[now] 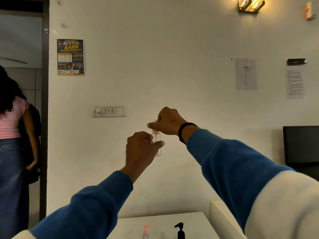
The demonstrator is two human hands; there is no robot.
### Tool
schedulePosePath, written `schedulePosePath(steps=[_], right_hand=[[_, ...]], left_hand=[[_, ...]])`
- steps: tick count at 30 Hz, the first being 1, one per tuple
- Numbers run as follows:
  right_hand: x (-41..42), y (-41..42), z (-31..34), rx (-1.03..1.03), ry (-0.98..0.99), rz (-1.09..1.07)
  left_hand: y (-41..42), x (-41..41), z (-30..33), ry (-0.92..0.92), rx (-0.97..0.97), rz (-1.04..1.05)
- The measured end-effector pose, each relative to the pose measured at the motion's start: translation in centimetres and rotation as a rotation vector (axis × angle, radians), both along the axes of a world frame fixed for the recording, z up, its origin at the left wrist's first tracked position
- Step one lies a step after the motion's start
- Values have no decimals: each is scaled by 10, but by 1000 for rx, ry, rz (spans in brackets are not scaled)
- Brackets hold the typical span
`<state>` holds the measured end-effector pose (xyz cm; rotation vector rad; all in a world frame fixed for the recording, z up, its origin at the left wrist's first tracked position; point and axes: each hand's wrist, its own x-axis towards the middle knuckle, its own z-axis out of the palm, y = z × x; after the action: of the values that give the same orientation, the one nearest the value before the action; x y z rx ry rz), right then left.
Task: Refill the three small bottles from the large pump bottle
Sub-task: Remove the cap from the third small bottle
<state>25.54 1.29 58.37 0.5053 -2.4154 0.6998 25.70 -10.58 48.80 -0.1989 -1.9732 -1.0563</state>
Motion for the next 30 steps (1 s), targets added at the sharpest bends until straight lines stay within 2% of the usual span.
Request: schedulePosePath(steps=[8,12,16,20,25,30], right_hand=[[9,2,-4,7,-102,75],[10,-1,-3,-2,-64,72],[8,0,-3,82,8,23],[8,-2,-7,76,-2,82],[9,-6,-11,172,-62,106],[8,-11,-8,165,14,53]], left_hand=[[1,0,-7,-6,-12,17],[2,0,-10,14,-26,17],[0,0,-10,12,-27,21],[-1,2,-13,8,-7,26],[-4,-1,-21,-18,-19,37],[-5,-3,-19,-14,-19,36]])
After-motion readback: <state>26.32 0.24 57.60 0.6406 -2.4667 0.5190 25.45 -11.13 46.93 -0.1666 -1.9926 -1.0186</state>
